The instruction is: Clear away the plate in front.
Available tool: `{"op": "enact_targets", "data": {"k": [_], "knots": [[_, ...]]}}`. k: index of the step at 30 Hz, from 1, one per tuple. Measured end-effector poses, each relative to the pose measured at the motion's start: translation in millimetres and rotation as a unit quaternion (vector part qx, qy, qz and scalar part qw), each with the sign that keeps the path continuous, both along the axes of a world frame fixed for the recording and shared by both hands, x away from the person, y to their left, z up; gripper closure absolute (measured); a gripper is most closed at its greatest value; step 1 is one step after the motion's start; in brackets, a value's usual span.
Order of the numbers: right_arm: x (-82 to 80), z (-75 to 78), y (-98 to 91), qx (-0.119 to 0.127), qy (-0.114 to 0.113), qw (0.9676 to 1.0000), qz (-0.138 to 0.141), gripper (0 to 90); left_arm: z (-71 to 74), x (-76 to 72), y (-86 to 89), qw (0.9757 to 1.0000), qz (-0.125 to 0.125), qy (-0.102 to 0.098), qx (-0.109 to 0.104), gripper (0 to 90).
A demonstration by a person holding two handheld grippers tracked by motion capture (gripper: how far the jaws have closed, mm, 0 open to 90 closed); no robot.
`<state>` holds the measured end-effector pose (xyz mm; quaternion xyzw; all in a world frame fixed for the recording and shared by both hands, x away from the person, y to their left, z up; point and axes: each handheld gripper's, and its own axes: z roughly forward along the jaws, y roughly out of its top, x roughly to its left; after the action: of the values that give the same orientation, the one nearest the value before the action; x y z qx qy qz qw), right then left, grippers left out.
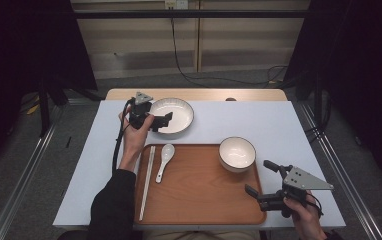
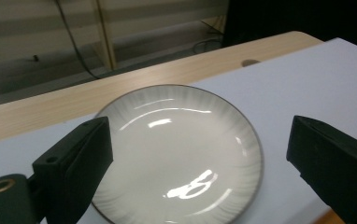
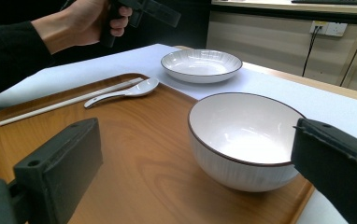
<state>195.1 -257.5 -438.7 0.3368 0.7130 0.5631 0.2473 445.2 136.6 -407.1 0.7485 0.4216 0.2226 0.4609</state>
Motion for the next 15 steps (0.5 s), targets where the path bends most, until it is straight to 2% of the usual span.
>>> {"op": "enact_targets", "data": {"k": [2, 4, 5, 7, 10, 13, 15], "knots": [[-0.5, 0.2, 0.3, 0.000, 0.000, 1.0000, -0.001, 1.9, -3.2, 9.5, 4.9, 0.9999, 0.010, 0.011, 0.006, 8.0], [-0.3, 0.1, 0.6, -0.001, 0.000, 1.0000, 0.000, 1.9, -6.6, 16.7, 10.3, 0.9997, 0.007, 0.022, 0.004, 9.3], [-0.3, 0.0, 0.7, -0.001, 0.001, 1.0000, 0.000, 1.9, -9.8, 21.7, 13.0, 0.9994, 0.016, 0.029, 0.006, 9.1], [0.0, 0.0, 0.3, -0.002, 0.003, 1.0000, 0.000, 1.9, -14.6, 28.5, 18.1, 0.9991, 0.015, 0.039, -0.004, 9.4], [0.5, -0.4, 0.6, 0.000, 0.002, 1.0000, 0.001, 1.9, -23.2, 38.4, 24.2, 0.9981, 0.028, 0.054, 0.001, 8.7], [0.6, -0.6, 0.2, 0.000, 0.002, 1.0000, 0.002, 1.9, -31.3, 46.8, 29.3, 0.9967, 0.025, 0.076, 0.013, 8.3], [0.7, -0.6, 0.2, 0.001, 0.003, 1.0000, 0.003, 1.9, -39.2, 52.2, 29.5, 0.9947, 0.033, 0.094, 0.025, 8.2]]}}
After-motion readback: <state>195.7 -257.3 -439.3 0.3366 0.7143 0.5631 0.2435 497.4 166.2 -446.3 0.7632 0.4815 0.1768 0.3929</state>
